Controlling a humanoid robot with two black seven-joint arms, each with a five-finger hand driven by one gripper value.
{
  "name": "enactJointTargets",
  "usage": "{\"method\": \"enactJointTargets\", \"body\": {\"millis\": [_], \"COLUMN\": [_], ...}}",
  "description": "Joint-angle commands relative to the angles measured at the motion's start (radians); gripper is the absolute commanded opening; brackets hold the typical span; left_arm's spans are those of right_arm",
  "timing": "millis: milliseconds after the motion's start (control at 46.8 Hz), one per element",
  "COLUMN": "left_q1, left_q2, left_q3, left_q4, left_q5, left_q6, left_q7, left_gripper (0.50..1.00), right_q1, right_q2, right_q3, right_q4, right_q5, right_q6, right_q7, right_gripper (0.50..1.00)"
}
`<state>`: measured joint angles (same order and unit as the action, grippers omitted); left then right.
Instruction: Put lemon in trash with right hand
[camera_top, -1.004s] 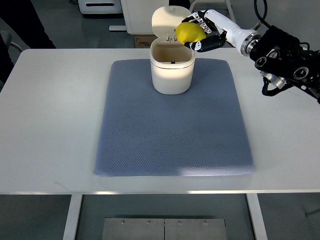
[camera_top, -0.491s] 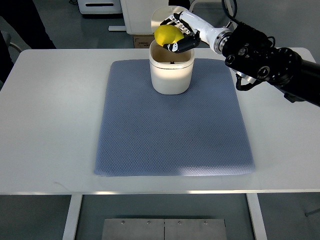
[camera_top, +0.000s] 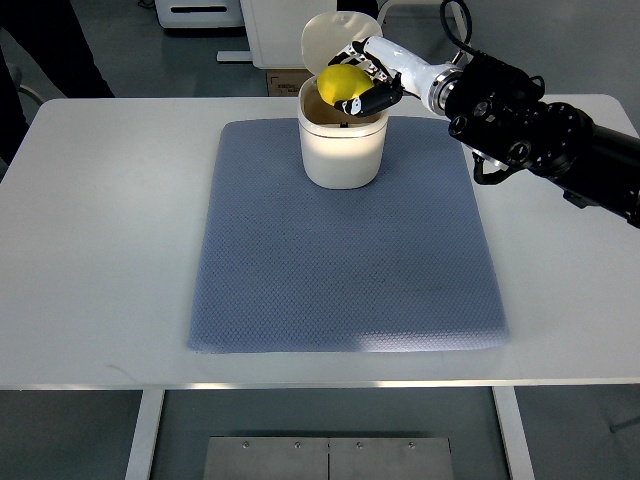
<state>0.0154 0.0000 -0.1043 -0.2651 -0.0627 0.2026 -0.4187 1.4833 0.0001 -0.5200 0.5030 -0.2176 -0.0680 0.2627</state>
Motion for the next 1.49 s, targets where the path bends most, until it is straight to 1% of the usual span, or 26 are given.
{"method": "enactJointTargets", "body": {"millis": [0,43,85,128,171,299,342,384,448,641,769,940,1068,1238,1324,1473], "left_q1": [0.0,0.0,0.0,0.0,0.0,0.0,0.0,0.0,0.0,0.0,0.0,0.0,0.0,0.0,0.0,0.0], "left_q2": [0.0,0.0,0.0,0.0,0.0,0.0,0.0,0.0,0.0,0.0,0.0,0.0,0.0,0.0,0.0,0.0], "left_q3": [0.0,0.0,0.0,0.0,0.0,0.0,0.0,0.0,0.0,0.0,0.0,0.0,0.0,0.0,0.0,0.0], "left_q4": [0.0,0.001,0.001,0.0,0.001,0.001,0.001,0.0,0.001,0.0,0.0,0.001,0.001,0.0,0.0,0.0], "left_q5": [0.0,0.0,0.0,0.0,0.0,0.0,0.0,0.0,0.0,0.0,0.0,0.001,0.0,0.0,0.0,0.0], "left_q6": [0.0,0.0,0.0,0.0,0.0,0.0,0.0,0.0,0.0,0.0,0.0,0.0,0.0,0.0,0.0,0.0], "left_q7": [0.0,0.0,0.0,0.0,0.0,0.0,0.0,0.0,0.0,0.0,0.0,0.0,0.0,0.0,0.0,0.0], "left_gripper": [1.0,1.0,1.0,1.0,1.0,1.0,1.0,1.0,1.0,1.0,1.0,1.0,1.0,1.0,1.0,1.0], "right_q1": [0.0,0.0,0.0,0.002,0.003,0.003,0.005,0.006,0.008,0.015,0.02,0.031,0.052,0.072,0.071,0.025], "right_q2": [0.0,0.0,0.0,0.0,0.0,0.0,0.0,0.0,0.0,-0.009,-0.029,-0.063,-0.13,-0.224,-0.265,-0.342], "right_q3": [0.002,0.002,0.002,0.002,0.0,0.0,0.0,0.0,0.0,0.0,0.002,0.003,0.011,0.014,0.029,0.101], "right_q4": [0.0,0.0,0.002,0.003,0.005,0.003,0.003,0.003,0.003,0.009,0.012,0.029,0.11,0.224,0.239,0.239], "right_q5": [0.001,0.001,-0.002,-0.005,-0.006,-0.008,-0.008,-0.008,-0.008,-0.009,-0.009,-0.008,-0.008,-0.006,-0.003,0.001], "right_q6": [-0.004,-0.004,-0.004,-0.003,-0.003,-0.003,-0.003,-0.003,-0.003,0.007,0.045,0.069,0.083,0.083,0.083,0.08], "right_q7": [-0.016,-0.023,-0.025,-0.025,-0.025,-0.039,-0.046,-0.053,-0.056,-0.056,-0.056,-0.053,-0.05,-0.048,-0.046,-0.048], "right_gripper": [0.619,0.667,0.698,0.746,0.784,0.887,0.914,0.956,0.989,0.998,0.998,0.998,0.998,1.0,1.0,1.0]}}
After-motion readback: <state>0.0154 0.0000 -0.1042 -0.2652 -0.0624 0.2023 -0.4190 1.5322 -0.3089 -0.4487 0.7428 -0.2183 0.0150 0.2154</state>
